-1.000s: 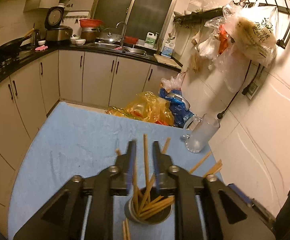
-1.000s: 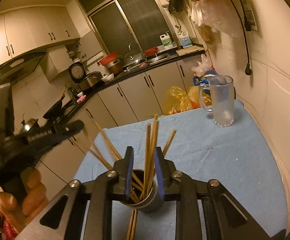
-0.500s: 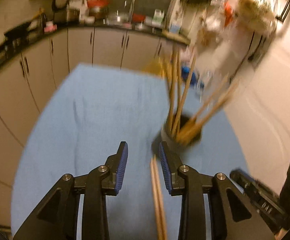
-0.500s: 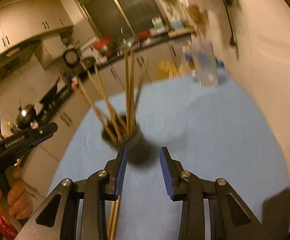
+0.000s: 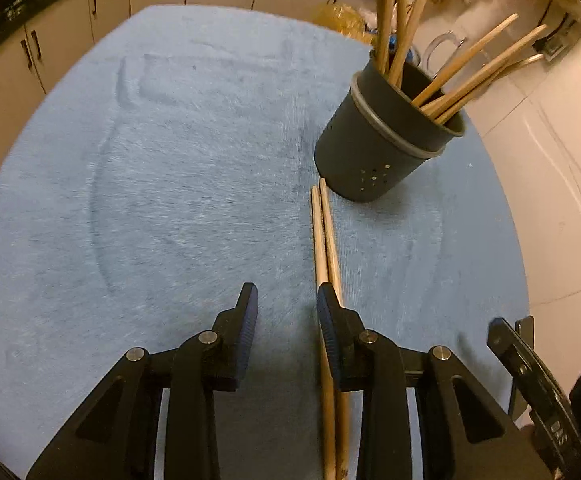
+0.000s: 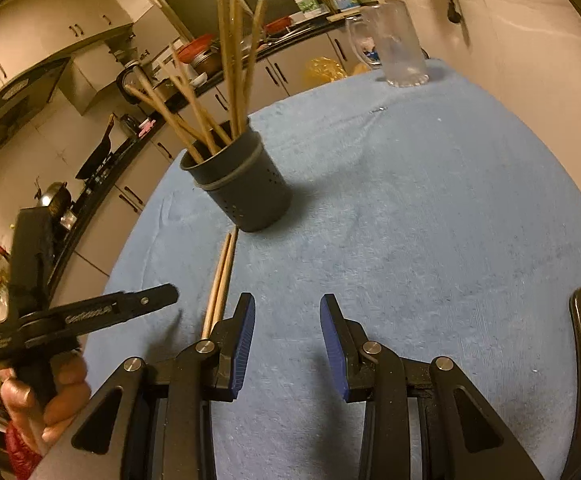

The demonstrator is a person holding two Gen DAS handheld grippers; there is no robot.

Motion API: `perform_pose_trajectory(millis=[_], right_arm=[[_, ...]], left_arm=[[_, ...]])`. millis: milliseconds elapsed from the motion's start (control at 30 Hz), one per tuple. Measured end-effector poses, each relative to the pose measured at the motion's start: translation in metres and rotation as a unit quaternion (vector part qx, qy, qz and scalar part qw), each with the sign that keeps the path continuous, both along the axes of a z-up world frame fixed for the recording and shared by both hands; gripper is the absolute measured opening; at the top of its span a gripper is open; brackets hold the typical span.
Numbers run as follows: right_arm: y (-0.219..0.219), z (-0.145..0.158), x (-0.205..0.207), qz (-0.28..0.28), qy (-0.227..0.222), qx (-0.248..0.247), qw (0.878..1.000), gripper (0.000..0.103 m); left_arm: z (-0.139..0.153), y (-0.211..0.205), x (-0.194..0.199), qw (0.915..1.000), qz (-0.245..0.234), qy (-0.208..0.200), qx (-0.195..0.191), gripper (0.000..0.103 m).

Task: Organize utensils
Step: 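Move both tools down to the last chopsticks on the towel, then close the left tool on a chopstick while the right tool grasps another, lift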

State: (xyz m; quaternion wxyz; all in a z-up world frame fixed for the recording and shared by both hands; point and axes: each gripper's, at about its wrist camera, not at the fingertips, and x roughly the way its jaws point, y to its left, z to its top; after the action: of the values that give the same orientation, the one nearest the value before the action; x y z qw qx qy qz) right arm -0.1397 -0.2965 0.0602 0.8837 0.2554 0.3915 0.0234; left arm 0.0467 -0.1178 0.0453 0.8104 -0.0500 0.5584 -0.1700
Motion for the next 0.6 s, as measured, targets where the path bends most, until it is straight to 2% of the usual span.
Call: perform_pose_trajectory(millis=[167,467,600], right_arm=[[-0.008,0.000,-0.002,-0.004,-0.002,0.002,1.000,0.037],[-0.017,-0.005,-0.004,-0.010,0.000,0.012,1.000,0.037],[-0.017,-0.005,-0.004,-0.010,0.003,0.013,1.000,0.037]], left_arm=[[-0.008,-0.015,0.010,0.9997,0.000,0.003,0.025,0.016],[-0.015,-0.033,0.018,0.9992,-0.014,0.006,0.038,0.016],[-0.018,-0.038,0.015,0.9987,-0.018,-0.006,0.046,0.016]])
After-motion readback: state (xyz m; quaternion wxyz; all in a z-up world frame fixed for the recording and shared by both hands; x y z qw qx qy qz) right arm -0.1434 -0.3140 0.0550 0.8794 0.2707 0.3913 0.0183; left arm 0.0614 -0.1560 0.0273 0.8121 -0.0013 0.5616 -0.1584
